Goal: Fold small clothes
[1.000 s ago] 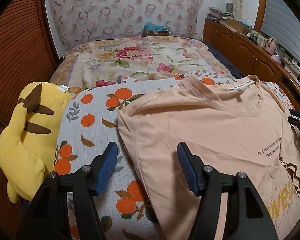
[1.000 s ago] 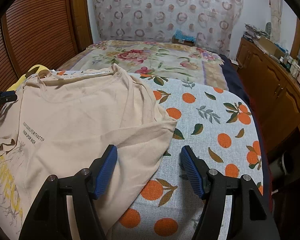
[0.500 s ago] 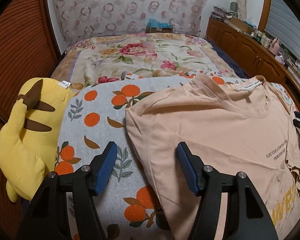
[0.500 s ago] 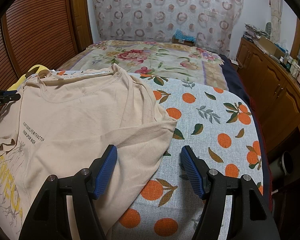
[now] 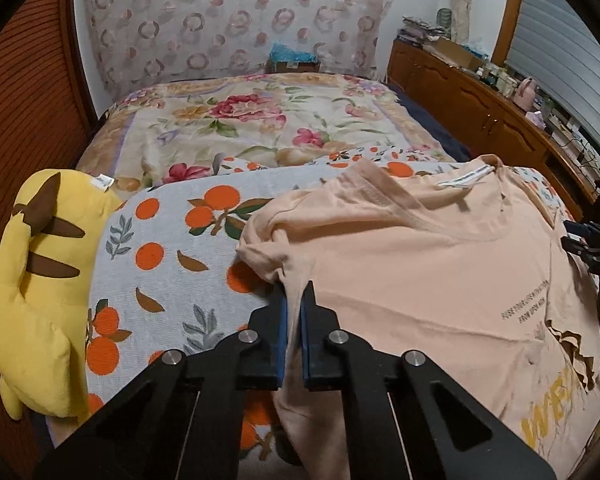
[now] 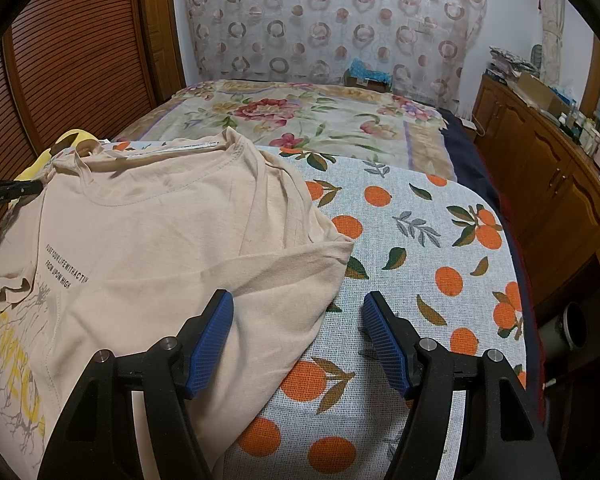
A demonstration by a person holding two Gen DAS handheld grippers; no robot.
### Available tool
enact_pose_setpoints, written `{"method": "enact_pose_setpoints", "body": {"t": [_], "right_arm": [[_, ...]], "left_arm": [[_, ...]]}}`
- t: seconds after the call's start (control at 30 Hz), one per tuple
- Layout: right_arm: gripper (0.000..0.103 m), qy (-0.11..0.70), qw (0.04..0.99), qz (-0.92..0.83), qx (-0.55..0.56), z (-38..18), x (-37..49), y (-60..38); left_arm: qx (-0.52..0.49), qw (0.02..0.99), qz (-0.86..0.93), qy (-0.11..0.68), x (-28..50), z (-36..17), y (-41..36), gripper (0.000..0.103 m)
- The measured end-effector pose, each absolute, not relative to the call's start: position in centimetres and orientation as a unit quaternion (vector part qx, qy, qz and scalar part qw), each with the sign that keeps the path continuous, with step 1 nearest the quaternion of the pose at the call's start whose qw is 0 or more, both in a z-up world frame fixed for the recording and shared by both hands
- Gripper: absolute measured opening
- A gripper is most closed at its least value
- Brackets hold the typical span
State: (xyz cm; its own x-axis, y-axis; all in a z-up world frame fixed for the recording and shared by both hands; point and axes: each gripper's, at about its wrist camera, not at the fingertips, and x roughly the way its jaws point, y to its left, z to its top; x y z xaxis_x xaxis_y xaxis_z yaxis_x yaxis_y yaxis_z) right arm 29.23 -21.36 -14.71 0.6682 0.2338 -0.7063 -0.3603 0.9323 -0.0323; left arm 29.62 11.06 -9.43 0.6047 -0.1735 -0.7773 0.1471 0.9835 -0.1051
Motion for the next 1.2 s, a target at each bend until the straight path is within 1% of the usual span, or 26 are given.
{"method": "enact_pose_setpoints", "body": {"t": [0.23, 0.27, 0.3, 0.33, 0.37, 0.4, 0.47, 0.57, 0.73, 0.83, 1.0, 1.2], "right_arm": [[0.069, 0.384, 0.903, 0.174, -0.086, -14.4, 30.8, -20.7], [0.062, 0.383, 0.903, 0.175, -0.09, -14.5, 31.2, -20.4], [0.05, 0.379, 0.903, 0.177, -0.097, -14.4, 31.4, -20.2], [0.04, 0.377, 0.902, 0.186, -0.097, -14.4, 31.6, -20.1], [0.019, 0.375, 0.901, 0.194, -0.094, -14.3, 31.8, -19.9], [0.009, 0.376, 0.9, 0.201, -0.092, -14.3, 31.9, -19.8], [0.007, 0.366, 0.903, 0.202, -0.097, -14.0, 31.5, -19.6], [0.006, 0.322, 0.919, 0.206, -0.093, -12.8, 29.4, -19.8], [0.006, 0.249, 0.941, 0.211, -0.09, -9.7, 23.8, -20.6], [0.006, 0.225, 0.947, 0.21, -0.088, -8.8, 20.2, -21.7], [0.006, 0.213, 0.95, 0.221, -0.066, -8.8, 14.6, -24.5], [0.006, 0.223, 0.946, 0.231, -0.04, -10.3, 7.5, -28.3]], "left_arm": [[-0.011, 0.903, -0.11, 0.416, 27.3, -7.8, 9.9, 0.006], [-0.01, 0.904, -0.113, 0.412, 26.7, -7.6, 9.6, 0.006], [-0.01, 0.905, -0.116, 0.409, 26.2, -7.4, 9.4, 0.006], [-0.009, 0.905, -0.119, 0.407, 25.7, -7.2, 9.2, 0.006], [-0.007, 0.906, -0.121, 0.405, 25.3, -7.1, 9.0, 0.005], [-0.006, 0.907, -0.123, 0.403, 24.8, -7.0, 8.8, 0.005], [-0.004, 0.91, -0.127, 0.396, 23.5, -6.5, 8.4, 0.005], [-0.006, 0.916, -0.131, 0.38, 21.1, -5.5, 8.4, 0.005], [-0.007, 0.927, -0.129, 0.352, 16.9, -3.6, 8.9, 0.005], [-0.009, 0.933, -0.127, 0.336, 14.5, -2.7, 9.3, 0.005], [-0.016, 0.943, -0.116, 0.313, 8.7, -1.5, 10.6, 0.005], [-0.034, 0.945, -0.094, 0.31, 2.7, -2.1, 12.3, 0.005]]}}
